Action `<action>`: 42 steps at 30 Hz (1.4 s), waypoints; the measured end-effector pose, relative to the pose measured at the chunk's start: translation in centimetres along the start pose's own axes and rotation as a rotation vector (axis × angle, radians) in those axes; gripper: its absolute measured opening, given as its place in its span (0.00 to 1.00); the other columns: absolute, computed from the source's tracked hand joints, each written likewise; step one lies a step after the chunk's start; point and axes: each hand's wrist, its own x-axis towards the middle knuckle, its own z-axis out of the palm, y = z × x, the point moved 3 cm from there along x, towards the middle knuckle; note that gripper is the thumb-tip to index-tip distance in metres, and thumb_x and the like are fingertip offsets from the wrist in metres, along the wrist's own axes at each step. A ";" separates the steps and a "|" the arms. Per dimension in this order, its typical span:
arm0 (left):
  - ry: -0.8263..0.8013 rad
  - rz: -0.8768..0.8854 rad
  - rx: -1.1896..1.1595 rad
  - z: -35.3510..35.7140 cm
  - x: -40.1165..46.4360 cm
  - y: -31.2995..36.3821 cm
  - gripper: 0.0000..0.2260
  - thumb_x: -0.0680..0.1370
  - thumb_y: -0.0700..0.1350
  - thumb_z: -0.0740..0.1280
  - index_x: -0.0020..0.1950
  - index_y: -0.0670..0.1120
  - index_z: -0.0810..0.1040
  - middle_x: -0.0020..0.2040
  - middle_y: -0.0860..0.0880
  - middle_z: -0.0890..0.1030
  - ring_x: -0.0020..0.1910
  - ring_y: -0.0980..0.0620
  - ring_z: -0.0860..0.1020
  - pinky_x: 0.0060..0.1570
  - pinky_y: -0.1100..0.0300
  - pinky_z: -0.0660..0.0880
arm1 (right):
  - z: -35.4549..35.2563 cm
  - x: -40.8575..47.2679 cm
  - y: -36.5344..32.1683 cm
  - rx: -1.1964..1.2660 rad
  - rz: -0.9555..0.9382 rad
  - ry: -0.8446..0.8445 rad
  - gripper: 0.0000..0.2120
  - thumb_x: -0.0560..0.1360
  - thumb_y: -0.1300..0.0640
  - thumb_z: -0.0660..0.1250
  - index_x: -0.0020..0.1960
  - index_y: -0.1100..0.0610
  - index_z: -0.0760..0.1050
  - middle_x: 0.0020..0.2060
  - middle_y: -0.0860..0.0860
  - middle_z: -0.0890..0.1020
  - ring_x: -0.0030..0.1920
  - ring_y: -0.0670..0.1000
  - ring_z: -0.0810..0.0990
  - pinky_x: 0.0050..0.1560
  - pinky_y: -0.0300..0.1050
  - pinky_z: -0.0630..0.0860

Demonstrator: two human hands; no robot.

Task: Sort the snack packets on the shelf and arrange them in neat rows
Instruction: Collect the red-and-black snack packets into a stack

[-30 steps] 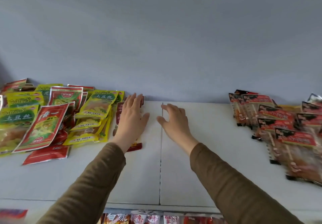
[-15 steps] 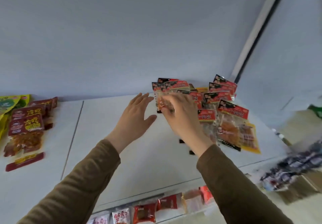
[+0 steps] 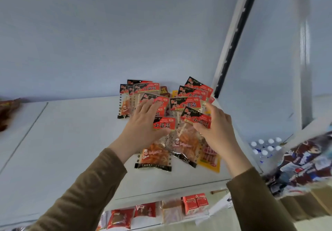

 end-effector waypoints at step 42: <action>0.335 -0.512 -1.323 -4.3 -4.4 -11.3 0.19 0.79 0.33 0.67 0.70 0.40 0.75 0.58 0.40 0.81 0.54 0.41 0.80 0.60 0.42 0.75 | 6.7 -1.0 -10.9 0.403 -0.364 0.072 0.27 0.82 0.43 0.62 0.78 0.51 0.63 0.75 0.44 0.67 0.75 0.44 0.65 0.73 0.50 0.70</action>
